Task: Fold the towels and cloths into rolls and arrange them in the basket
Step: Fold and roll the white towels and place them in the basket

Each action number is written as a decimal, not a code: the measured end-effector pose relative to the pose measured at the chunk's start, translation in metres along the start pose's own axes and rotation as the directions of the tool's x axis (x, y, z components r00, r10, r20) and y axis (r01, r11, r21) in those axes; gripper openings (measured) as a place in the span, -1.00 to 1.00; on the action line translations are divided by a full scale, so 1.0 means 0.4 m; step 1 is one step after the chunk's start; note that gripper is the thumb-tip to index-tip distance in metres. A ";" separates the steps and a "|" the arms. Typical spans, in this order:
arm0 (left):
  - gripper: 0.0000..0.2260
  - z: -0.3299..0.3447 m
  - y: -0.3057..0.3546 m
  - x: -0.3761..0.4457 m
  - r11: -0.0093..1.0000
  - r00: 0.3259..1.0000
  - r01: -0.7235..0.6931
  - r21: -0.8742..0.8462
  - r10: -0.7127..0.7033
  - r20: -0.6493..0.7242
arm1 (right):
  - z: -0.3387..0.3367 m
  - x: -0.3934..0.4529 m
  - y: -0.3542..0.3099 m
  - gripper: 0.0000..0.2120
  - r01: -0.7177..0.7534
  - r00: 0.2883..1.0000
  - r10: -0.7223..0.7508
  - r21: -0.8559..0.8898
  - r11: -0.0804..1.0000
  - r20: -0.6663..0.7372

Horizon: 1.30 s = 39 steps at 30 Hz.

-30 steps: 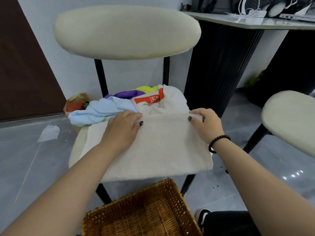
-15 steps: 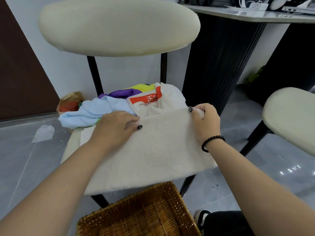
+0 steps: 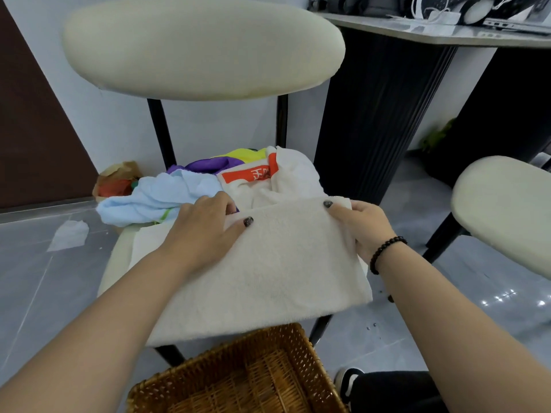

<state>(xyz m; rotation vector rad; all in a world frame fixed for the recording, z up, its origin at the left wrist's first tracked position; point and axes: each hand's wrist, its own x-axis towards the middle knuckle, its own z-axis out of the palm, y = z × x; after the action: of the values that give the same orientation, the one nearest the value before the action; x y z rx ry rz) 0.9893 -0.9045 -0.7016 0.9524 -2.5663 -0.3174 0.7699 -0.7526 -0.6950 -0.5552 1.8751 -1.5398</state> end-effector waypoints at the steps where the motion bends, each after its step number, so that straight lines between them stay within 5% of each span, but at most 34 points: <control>1: -0.71 -0.001 -0.001 0.002 1.000 0.999 0.001 0.009 -0.001 0.047 | -0.009 -0.005 0.000 -0.80 -0.049 0.996 0.049 0.000 0.999 0.076; 3: -0.62 -0.001 -0.005 0.005 0.997 0.993 -0.031 0.066 0.023 0.115 | -0.020 -0.013 0.004 -0.79 -0.057 0.989 0.060 -0.027 0.998 0.137; 7: -0.43 -0.019 0.006 -0.006 0.979 0.988 -0.134 0.151 0.120 0.095 | -0.014 -0.032 -0.018 -0.75 0.204 0.978 -0.208 -0.199 0.959 -0.002; 12: -0.65 -0.078 0.038 -0.072 0.999 0.995 0.013 0.030 -0.016 0.096 | 0.012 -0.083 -0.092 -0.83 0.432 0.885 -0.462 -0.278 0.858 -0.050; 15: -0.58 -0.098 0.031 -0.111 0.999 0.997 0.022 -0.045 -0.019 0.075 | 0.029 -0.095 -0.132 -0.84 0.484 0.859 -0.512 -0.305 0.820 -0.014; 20: -0.62 -0.097 0.006 -0.153 0.919 0.982 0.181 -0.351 -0.152 0.108 | 0.103 -0.041 -0.252 -0.82 0.541 0.827 -0.531 -0.516 0.664 0.184; 25: -0.68 -0.062 -0.037 -0.185 0.819 0.937 0.334 -0.466 -0.233 0.261 | 0.255 0.047 -0.372 -0.70 0.626 0.753 -0.486 -0.710 0.324 0.443; 29: -0.90 -0.033 -0.060 -0.209 0.710 0.914 0.399 -0.581 -0.259 0.311 | 0.386 0.107 -0.442 -0.64 0.632 0.694 -0.516 -0.768 0.104 0.502; 35: -0.82 -0.021 -0.092 -0.192 0.468 0.870 0.485 -0.739 -0.341 0.355 | 0.536 0.204 -0.428 -0.70 0.623 0.676 -0.480 -0.782 -0.033 0.559; 39: -0.79 -0.014 -0.106 -0.184 0.424 0.848 0.520 -0.742 -0.362 0.388 | 0.590 0.250 -0.344 -0.71 0.579 0.735 -0.409 -0.814 -0.037 0.541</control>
<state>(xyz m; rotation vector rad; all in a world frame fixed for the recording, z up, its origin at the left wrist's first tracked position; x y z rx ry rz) 1.0674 -0.8874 -0.7312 1.1809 -1.7811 -1.6711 0.8553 -1.0167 -0.6076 -2.1123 2.5082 -0.1942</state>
